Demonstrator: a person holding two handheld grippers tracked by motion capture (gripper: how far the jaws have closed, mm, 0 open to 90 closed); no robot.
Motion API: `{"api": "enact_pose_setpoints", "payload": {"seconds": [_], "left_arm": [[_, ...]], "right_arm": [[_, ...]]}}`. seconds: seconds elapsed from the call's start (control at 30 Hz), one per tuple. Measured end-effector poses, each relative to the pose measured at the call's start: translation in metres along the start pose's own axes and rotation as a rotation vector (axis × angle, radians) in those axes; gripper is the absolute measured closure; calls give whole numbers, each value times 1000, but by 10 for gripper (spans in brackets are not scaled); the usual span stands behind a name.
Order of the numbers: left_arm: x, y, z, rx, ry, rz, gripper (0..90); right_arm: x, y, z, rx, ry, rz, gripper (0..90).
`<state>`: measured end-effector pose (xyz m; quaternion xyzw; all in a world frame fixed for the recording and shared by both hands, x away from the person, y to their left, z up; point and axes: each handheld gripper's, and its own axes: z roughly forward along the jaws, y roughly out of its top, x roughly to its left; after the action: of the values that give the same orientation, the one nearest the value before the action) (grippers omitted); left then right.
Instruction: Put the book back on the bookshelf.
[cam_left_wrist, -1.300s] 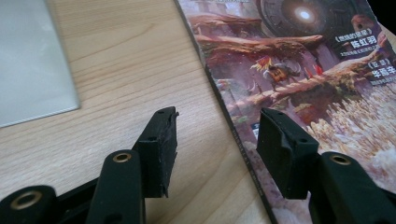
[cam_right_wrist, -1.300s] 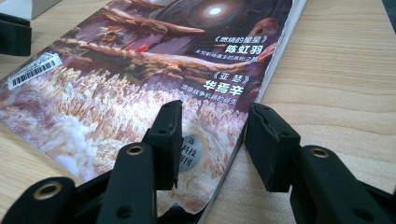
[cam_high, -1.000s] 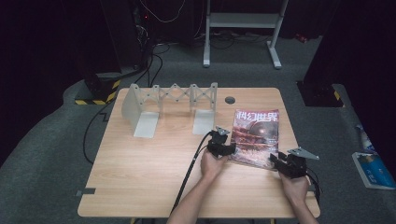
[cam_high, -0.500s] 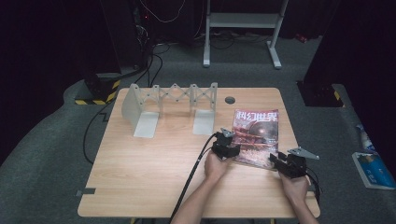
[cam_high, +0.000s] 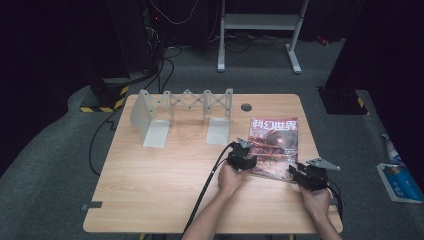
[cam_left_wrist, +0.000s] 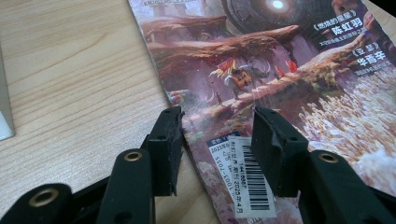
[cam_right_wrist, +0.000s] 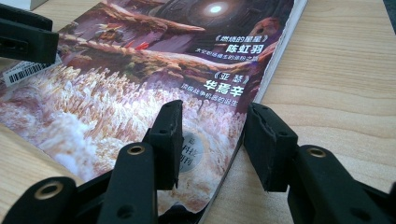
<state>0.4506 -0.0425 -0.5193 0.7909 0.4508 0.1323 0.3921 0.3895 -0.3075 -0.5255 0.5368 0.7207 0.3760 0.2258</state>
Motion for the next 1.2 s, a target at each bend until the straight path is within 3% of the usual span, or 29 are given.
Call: {"api": "enact_pose_setpoints", "payload": {"seconds": [0.2, 0.37, 0.8, 1.2], "left_arm": [[-3, -2, -3, 11, -1, 20, 535], [-12, -3, -8, 17, 36, 106, 546], [-17, -15, -18, 10, 22, 105, 547], [-25, -36, -36, -7, -4, 121, 546]], "right_arm": [[2, -1, -3, 7, -2, -14, 576], [5, -4, -7, 10, -8, -38, 578], [12, -12, -18, 17, -9, -55, 580], [21, -23, -34, 29, 2, -78, 583]]}}
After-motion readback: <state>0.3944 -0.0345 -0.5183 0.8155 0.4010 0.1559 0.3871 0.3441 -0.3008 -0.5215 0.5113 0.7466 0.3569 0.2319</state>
